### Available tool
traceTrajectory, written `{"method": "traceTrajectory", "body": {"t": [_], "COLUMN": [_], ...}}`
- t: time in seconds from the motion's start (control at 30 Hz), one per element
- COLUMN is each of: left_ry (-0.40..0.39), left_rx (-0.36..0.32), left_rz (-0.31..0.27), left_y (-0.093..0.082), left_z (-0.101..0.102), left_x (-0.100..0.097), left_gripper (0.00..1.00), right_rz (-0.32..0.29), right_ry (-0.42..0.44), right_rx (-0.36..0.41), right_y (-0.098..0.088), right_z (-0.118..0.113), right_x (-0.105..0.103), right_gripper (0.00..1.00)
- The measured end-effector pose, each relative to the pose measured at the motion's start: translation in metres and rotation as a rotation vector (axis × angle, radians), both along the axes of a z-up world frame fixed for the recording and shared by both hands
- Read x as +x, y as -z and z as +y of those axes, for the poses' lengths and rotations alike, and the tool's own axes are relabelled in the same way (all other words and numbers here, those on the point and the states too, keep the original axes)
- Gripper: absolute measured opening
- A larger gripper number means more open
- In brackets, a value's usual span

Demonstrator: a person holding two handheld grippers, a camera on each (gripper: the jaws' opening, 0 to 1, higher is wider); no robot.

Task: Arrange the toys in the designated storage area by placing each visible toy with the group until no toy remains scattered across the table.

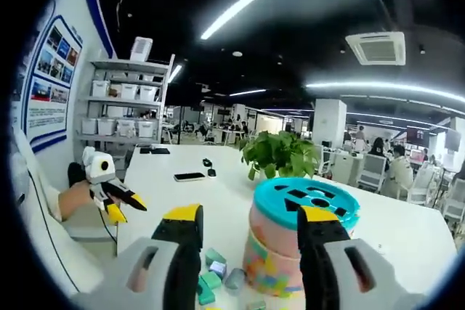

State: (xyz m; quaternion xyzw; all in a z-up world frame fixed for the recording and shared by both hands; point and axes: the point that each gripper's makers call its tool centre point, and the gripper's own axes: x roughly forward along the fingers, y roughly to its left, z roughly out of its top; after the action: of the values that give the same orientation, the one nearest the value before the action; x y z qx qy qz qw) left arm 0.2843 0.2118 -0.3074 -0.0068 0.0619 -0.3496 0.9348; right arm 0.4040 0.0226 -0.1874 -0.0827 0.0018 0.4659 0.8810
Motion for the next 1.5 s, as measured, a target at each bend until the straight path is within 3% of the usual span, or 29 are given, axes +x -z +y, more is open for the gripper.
{"method": "traceTrajectory", "body": {"t": [0.2,0.27,0.37,0.77,0.93,1.13,1.23,1.33,1.5], "left_ry": [-0.003,-0.007,-0.011,-0.009,0.004,-0.004,0.013,0.012,0.016], "left_rx": [-0.003,0.001,0.01,0.011,-0.051,-0.034,-0.019,-0.017,-0.033], "left_rz": [0.001,0.003,0.005,-0.003,0.002,-0.014,-0.022,-0.016,-0.009], "left_y": [0.0,0.001,0.002,0.0,-0.008,-0.013,-0.012,-0.011,-0.01], "left_z": [0.001,0.003,0.004,0.004,0.002,-0.002,-0.003,-0.003,-0.004], "left_x": [0.001,0.002,0.002,0.001,-0.001,-0.002,-0.004,-0.003,-0.004], "left_gripper": [0.38,0.38,0.36,0.37,0.45,0.48,0.4,0.47,0.47], "right_rz": [-0.009,-0.054,-0.024,-0.028,-0.019,0.008,0.001,0.001,-0.025], "right_ry": [-0.017,-0.029,-0.027,0.006,0.015,0.017,0.019,0.009,0.026], "right_rx": [0.013,0.038,0.039,0.035,0.044,0.043,0.048,0.061,0.024], "right_y": [0.01,0.008,0.017,0.033,0.04,0.057,0.059,0.061,0.07], "right_z": [-0.005,-0.007,-0.011,-0.023,-0.028,-0.032,-0.035,-0.036,-0.038], "right_x": [-0.011,-0.016,-0.021,-0.037,-0.039,-0.041,-0.044,-0.05,-0.059], "right_gripper": [0.51,0.48,0.5,0.5,0.48,0.46,0.45,0.44,0.43]}}
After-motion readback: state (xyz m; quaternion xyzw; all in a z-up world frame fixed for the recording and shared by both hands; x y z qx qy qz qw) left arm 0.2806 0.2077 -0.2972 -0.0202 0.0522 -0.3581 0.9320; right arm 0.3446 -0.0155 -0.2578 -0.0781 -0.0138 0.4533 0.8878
